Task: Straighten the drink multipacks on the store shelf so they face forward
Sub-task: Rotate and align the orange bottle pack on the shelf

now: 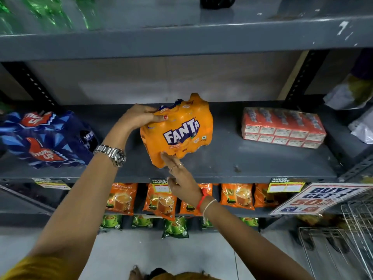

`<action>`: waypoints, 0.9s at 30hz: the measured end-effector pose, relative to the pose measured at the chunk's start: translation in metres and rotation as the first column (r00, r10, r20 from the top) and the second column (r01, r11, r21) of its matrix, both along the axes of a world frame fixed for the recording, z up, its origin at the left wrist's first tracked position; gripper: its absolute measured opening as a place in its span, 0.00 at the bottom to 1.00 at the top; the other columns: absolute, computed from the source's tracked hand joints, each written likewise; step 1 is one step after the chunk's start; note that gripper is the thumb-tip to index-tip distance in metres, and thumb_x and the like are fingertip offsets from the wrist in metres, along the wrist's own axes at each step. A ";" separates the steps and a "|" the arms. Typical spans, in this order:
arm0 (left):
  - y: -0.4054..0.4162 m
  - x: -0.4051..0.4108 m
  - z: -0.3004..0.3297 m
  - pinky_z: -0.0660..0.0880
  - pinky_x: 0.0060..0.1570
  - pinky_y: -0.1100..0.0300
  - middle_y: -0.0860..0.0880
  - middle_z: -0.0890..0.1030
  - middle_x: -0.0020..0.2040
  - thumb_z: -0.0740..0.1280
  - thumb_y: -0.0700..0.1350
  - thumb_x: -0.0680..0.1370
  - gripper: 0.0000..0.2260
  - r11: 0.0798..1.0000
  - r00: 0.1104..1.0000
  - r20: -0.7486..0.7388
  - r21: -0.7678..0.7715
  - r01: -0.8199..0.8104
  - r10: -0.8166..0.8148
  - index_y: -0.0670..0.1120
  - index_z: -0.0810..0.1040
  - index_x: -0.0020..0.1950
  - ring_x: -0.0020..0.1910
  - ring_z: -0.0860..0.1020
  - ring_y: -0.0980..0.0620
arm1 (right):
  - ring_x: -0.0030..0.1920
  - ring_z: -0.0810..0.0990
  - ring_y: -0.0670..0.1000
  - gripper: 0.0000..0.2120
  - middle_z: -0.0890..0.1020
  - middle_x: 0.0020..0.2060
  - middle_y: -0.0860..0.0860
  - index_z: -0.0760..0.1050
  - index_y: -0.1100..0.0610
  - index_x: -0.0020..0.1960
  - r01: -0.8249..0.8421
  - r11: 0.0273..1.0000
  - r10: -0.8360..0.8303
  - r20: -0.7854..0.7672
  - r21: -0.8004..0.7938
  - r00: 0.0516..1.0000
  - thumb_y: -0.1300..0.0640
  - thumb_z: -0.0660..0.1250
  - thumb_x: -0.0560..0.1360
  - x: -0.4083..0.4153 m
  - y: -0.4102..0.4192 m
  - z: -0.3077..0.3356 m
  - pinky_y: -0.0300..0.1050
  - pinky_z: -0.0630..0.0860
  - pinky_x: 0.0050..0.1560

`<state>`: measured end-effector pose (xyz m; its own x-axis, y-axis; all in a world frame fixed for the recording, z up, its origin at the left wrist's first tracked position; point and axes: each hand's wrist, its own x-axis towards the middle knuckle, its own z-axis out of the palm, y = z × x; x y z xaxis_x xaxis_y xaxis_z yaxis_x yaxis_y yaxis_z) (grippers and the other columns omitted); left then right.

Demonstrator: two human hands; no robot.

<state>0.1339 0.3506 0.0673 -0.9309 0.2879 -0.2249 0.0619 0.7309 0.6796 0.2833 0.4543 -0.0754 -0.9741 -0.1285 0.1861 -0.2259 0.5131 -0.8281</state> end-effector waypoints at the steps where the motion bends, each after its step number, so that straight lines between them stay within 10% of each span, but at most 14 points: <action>1: -0.002 0.003 -0.007 0.69 0.67 0.48 0.47 0.72 0.70 0.72 0.61 0.65 0.37 0.996 0.996 -0.039 0.034 -0.079 0.080 0.50 0.68 0.71 0.67 0.72 0.44 | 0.66 0.73 0.54 0.31 0.67 0.73 0.55 0.60 0.54 0.75 0.005 0.999 -0.004 0.020 -0.042 1.000 0.69 0.58 0.74 -0.001 0.007 0.002 0.51 0.73 0.65; 5: -0.001 0.040 -0.045 0.66 0.68 0.42 0.46 0.64 0.75 0.72 0.66 0.61 0.49 0.849 0.884 -0.148 0.384 -0.361 0.443 0.51 0.56 0.75 0.72 0.66 0.43 | 0.46 0.79 0.38 0.13 0.82 0.49 0.49 0.77 0.60 0.58 0.444 0.760 -0.519 -0.033 -0.474 0.854 0.64 0.60 0.75 -0.017 0.041 0.025 0.45 0.78 0.50; 8: 0.009 0.070 -0.074 0.67 0.68 0.45 0.46 0.62 0.76 0.72 0.61 0.66 0.46 0.687 0.882 0.051 0.606 -0.401 0.469 0.52 0.50 0.76 0.71 0.67 0.47 | 0.54 0.76 0.35 0.14 0.77 0.53 0.47 0.73 0.56 0.60 0.613 0.508 -0.731 0.073 -0.606 0.678 0.55 0.62 0.76 -0.051 0.074 0.049 0.37 0.73 0.57; 13: 0.004 0.061 -0.096 0.76 0.59 0.46 0.48 0.70 0.71 0.67 0.59 0.71 0.37 0.613 0.912 0.228 0.681 -0.401 0.342 0.56 0.54 0.75 0.61 0.76 0.48 | 0.65 0.75 0.55 0.36 0.76 0.65 0.53 0.71 0.46 0.64 0.627 0.600 -0.491 0.390 -0.498 0.779 0.24 0.55 0.66 -0.104 0.097 0.046 0.60 0.69 0.69; 21: -0.018 0.032 -0.098 0.80 0.44 0.58 0.44 0.74 0.68 0.64 0.54 0.75 0.29 0.602 0.953 0.222 0.739 -0.303 0.208 0.55 0.59 0.74 0.53 0.79 0.52 | 0.55 0.78 0.50 0.15 0.79 0.57 0.49 0.71 0.41 0.59 0.672 0.584 -0.592 0.326 -0.456 0.737 0.39 0.54 0.78 -0.038 0.063 0.054 0.53 0.75 0.63; 27: -0.025 0.030 -0.108 0.80 0.41 0.60 0.48 0.77 0.61 0.69 0.70 0.61 0.45 0.596 0.962 0.210 0.755 -0.272 0.173 0.54 0.61 0.73 0.56 0.79 0.48 | 0.60 0.78 0.51 0.19 0.78 0.62 0.50 0.69 0.46 0.67 0.677 0.544 -0.625 0.300 -0.496 0.721 0.42 0.56 0.78 -0.018 0.049 0.035 0.55 0.75 0.64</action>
<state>0.1640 0.3256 -0.0404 -0.9754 0.1866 -0.1177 -0.1355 -0.0860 0.9870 0.2649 0.5032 -0.0406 -0.7619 0.6432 -0.0767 0.0633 -0.0439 -0.9970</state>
